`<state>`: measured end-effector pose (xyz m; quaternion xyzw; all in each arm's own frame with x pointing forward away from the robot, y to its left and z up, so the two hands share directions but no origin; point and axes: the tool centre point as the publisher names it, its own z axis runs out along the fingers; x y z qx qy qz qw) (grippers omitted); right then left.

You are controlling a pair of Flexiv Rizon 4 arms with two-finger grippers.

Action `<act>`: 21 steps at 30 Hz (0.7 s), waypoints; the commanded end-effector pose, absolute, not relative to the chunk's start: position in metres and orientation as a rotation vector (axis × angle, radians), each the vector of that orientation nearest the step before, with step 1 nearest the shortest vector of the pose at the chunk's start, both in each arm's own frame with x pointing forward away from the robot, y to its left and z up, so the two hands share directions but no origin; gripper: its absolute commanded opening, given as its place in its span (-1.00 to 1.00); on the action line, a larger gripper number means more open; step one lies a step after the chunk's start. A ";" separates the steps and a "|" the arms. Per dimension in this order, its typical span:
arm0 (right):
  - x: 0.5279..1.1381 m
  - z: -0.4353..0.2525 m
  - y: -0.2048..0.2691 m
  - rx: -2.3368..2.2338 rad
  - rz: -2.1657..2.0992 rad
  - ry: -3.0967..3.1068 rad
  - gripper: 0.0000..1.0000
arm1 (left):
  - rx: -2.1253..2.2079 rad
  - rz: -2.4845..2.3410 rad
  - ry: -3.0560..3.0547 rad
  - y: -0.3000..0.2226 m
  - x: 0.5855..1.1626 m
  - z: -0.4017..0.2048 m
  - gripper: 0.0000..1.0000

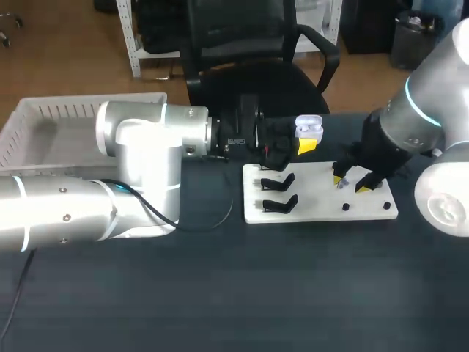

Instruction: Pick up each earbud case from the left stands, insert the matching earbuds, close the lid, and place the case in the box.

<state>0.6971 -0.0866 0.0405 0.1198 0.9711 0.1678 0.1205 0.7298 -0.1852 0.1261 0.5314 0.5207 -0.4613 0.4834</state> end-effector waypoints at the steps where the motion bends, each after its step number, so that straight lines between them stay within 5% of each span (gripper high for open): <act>1: 0.700 0.035 -0.085 0.349 0.490 2.836 -0.07 | 1.287 -1.117 1.266 -0.185 0.728 0.125 -1.00; 21: 0.707 0.024 -0.085 0.334 0.487 2.847 -0.21 | 1.287 -1.117 1.266 -0.185 0.728 0.125 -1.00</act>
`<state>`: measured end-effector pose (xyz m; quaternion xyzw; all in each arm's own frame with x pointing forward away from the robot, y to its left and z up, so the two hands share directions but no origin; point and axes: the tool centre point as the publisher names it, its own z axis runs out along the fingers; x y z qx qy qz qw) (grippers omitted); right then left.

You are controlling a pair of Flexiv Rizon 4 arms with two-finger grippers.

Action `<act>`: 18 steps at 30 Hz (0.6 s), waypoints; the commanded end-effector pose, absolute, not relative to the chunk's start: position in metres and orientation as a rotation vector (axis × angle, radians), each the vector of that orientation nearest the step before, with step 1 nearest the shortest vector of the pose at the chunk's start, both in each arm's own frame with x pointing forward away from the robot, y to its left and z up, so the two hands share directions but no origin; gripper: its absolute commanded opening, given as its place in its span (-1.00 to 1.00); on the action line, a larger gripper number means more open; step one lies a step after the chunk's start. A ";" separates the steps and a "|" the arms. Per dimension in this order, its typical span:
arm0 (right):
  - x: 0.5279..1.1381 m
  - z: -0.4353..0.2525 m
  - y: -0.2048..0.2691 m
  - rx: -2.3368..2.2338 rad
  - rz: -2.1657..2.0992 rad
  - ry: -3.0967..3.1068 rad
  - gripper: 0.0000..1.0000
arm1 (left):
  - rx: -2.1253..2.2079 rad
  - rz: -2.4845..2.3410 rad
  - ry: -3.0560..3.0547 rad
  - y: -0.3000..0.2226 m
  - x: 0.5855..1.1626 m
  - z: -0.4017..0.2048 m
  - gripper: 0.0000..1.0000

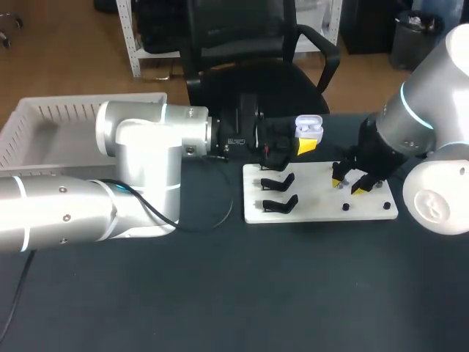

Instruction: Pick up each earbud case from the left stands, insert the matching earbuds, close the lid, and place the case in the box.

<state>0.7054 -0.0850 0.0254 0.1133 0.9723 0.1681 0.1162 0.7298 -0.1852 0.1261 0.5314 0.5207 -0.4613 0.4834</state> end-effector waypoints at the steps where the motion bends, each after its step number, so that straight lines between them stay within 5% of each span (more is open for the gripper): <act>1: 0.707 0.024 -0.086 0.336 0.487 2.847 -0.22 | 1.287 -1.117 1.266 -0.185 0.728 0.125 -1.00; 18: 0.711 0.023 -0.082 0.325 0.488 2.847 -0.37 | 1.287 -1.117 1.266 -0.185 0.728 0.125 -1.00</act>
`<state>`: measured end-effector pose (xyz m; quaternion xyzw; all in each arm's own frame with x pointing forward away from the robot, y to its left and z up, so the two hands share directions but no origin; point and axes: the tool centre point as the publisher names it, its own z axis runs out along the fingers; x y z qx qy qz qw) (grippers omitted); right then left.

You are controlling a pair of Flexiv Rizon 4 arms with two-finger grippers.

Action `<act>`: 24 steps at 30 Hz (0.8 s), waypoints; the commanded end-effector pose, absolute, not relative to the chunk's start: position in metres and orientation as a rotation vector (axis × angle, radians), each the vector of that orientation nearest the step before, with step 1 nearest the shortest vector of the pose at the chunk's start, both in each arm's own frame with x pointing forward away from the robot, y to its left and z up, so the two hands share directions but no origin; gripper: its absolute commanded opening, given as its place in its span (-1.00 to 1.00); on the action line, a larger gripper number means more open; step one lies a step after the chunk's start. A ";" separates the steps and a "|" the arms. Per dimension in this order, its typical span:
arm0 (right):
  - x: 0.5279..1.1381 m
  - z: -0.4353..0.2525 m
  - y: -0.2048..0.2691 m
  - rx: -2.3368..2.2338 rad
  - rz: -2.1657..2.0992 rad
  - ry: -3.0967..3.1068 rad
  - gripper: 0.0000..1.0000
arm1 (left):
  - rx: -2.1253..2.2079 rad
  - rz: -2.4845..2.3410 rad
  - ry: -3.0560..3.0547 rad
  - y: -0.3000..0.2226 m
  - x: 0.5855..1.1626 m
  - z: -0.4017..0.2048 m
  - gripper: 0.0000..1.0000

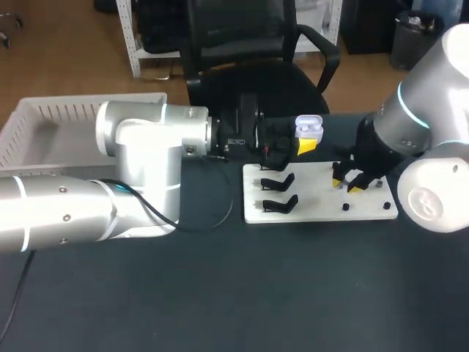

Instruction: Pick up each earbud case from the left stands, insert the matching earbuds, close the lid, and place the case in the box.

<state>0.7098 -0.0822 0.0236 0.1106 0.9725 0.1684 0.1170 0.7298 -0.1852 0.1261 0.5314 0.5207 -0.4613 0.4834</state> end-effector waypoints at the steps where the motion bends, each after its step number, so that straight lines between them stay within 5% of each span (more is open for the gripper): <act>1: 0.711 0.023 -0.082 0.325 0.487 2.847 -0.38 | 1.287 -1.117 1.266 -0.185 0.728 0.125 -1.00; 12: 0.711 0.023 -0.082 0.330 0.473 2.848 -0.68 | 1.287 -1.117 1.266 -0.185 0.728 0.125 -1.00; 15: 0.711 0.022 -0.083 0.333 0.468 2.849 -1.00 | 1.287 -1.117 1.266 -0.185 0.728 0.125 -1.00; 24: 0.707 0.041 -0.090 0.339 0.464 2.833 -1.00 | 1.287 -1.117 1.266 -0.185 0.728 0.125 -1.00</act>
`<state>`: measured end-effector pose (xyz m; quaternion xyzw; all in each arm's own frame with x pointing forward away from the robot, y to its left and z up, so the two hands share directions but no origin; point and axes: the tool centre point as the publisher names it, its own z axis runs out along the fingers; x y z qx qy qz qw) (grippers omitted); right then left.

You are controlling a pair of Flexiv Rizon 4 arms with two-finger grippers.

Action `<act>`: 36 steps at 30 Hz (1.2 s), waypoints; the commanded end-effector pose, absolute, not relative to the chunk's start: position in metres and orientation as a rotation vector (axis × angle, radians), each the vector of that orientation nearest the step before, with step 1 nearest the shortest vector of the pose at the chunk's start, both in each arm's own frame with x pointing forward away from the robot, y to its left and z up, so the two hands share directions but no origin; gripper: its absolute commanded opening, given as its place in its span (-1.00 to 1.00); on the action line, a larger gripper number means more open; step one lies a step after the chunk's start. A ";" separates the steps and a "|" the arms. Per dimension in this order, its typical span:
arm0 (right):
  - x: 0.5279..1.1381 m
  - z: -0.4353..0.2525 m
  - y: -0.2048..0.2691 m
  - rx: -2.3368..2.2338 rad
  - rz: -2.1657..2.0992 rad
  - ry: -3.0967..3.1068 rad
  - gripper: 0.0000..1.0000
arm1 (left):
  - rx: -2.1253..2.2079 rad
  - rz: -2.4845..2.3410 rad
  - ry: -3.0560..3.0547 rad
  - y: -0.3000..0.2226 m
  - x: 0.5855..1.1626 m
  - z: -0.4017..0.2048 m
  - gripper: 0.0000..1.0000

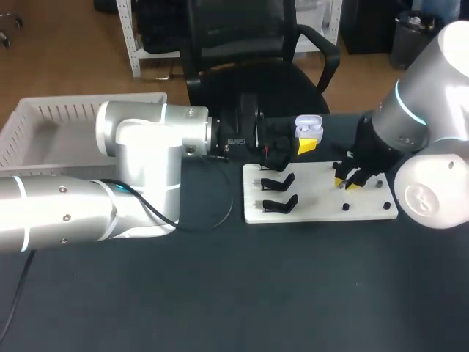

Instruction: Pick up each earbud case from the left stands, insert the matching earbuds, close the lid, and place the case in the box.

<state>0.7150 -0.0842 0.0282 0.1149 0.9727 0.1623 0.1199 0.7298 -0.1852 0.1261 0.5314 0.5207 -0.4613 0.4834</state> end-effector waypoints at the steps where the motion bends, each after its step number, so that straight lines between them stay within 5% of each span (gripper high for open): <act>1: 0.705 0.045 -0.091 0.338 0.465 2.831 -1.00 | 1.287 -1.117 1.266 -0.185 0.728 0.125 -1.00; 14: 0.662 0.097 -0.096 -0.097 0.420 2.938 -1.00 | 1.287 -1.117 1.266 -0.185 0.728 0.125 -1.00; 36: 0.633 0.181 -0.023 -0.848 0.322 2.774 -1.00 | 1.287 -1.117 1.266 -0.185 0.728 0.125 -1.00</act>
